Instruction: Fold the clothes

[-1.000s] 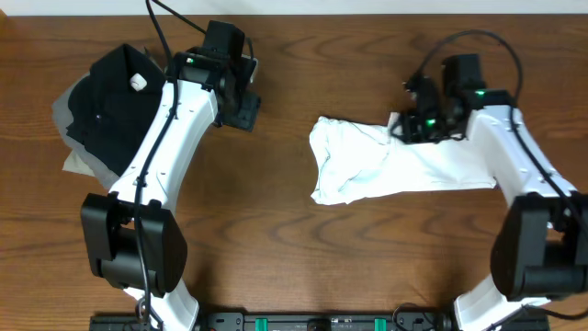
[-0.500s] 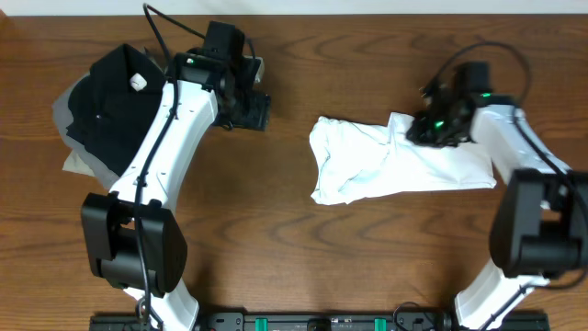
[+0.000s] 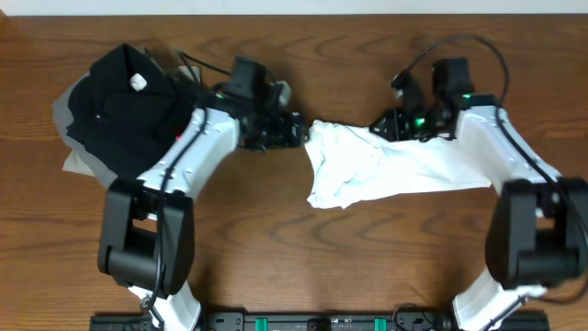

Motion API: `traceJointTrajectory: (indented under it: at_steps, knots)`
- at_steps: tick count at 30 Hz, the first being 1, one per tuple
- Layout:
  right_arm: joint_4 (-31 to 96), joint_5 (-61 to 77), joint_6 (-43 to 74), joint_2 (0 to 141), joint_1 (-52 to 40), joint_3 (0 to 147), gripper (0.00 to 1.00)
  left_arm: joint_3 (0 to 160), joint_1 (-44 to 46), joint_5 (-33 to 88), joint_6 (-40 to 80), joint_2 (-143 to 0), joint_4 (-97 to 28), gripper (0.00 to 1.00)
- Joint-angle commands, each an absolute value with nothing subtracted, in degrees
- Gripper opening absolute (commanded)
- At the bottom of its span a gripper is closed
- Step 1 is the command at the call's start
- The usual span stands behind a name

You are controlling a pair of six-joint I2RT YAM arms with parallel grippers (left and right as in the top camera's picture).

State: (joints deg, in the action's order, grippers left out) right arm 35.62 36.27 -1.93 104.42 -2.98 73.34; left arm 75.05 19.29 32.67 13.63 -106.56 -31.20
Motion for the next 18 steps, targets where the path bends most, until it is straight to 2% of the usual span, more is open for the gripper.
traceJointTrajectory:
  at_steps: [1, 6, 11, 18]
  knots:
    - [36.36, 36.03, -2.96, 98.89, -0.86, 75.00, 0.33, 72.84, 22.52, 35.33, 18.26, -108.01, -27.77, 0.82]
    - [38.65, 32.32, -3.05, 95.15, 0.16, 75.00, 0.33, 72.23, 25.85, 30.06, 22.81, -111.77, -26.44, 0.82]
    - [39.72, 31.05, -3.31, 94.43, 0.16, 75.00, 0.33, 72.23, 26.50, 29.98, 28.18, -116.27, -24.58, 0.82]
    - [39.46, 29.47, -3.29, 94.45, 0.16, 75.00, 0.33, 72.23, 28.60, 39.03, 31.35, -121.25, -16.47, 0.81]
